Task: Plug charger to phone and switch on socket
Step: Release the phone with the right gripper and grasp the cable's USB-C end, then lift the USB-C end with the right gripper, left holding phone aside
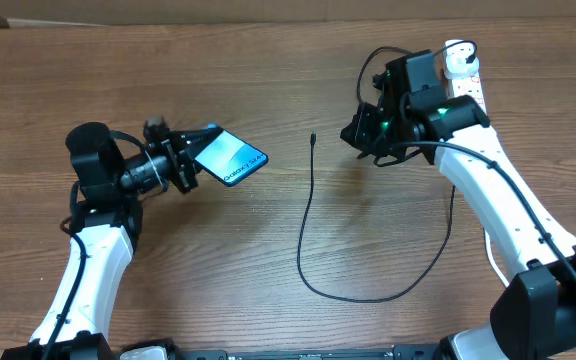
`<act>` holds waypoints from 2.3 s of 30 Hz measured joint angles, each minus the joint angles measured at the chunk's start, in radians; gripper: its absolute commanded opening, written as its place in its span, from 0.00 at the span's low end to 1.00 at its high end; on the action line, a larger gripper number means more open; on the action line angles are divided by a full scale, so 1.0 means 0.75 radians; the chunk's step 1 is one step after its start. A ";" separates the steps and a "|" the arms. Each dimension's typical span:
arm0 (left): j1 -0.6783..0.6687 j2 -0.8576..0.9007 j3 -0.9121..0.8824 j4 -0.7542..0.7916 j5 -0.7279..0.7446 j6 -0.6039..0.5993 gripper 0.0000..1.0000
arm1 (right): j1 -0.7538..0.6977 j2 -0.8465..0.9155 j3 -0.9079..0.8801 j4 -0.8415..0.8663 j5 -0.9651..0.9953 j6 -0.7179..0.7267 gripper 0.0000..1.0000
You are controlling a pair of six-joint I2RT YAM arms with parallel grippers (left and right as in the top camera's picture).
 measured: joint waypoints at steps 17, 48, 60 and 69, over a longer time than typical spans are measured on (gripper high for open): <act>0.060 0.000 0.001 -0.050 -0.128 -0.016 0.04 | 0.107 0.279 0.036 -0.044 0.237 -0.061 0.11; 0.086 0.001 0.001 -0.044 0.071 -0.010 0.04 | 0.263 0.470 0.066 0.333 0.519 -0.303 0.26; 0.087 0.004 0.001 -0.227 -0.328 0.193 0.05 | 0.265 0.661 0.370 0.053 0.599 -0.336 0.27; 0.087 0.004 0.002 -0.298 -0.629 0.373 0.05 | 0.296 0.775 0.641 -0.191 0.635 -0.319 0.27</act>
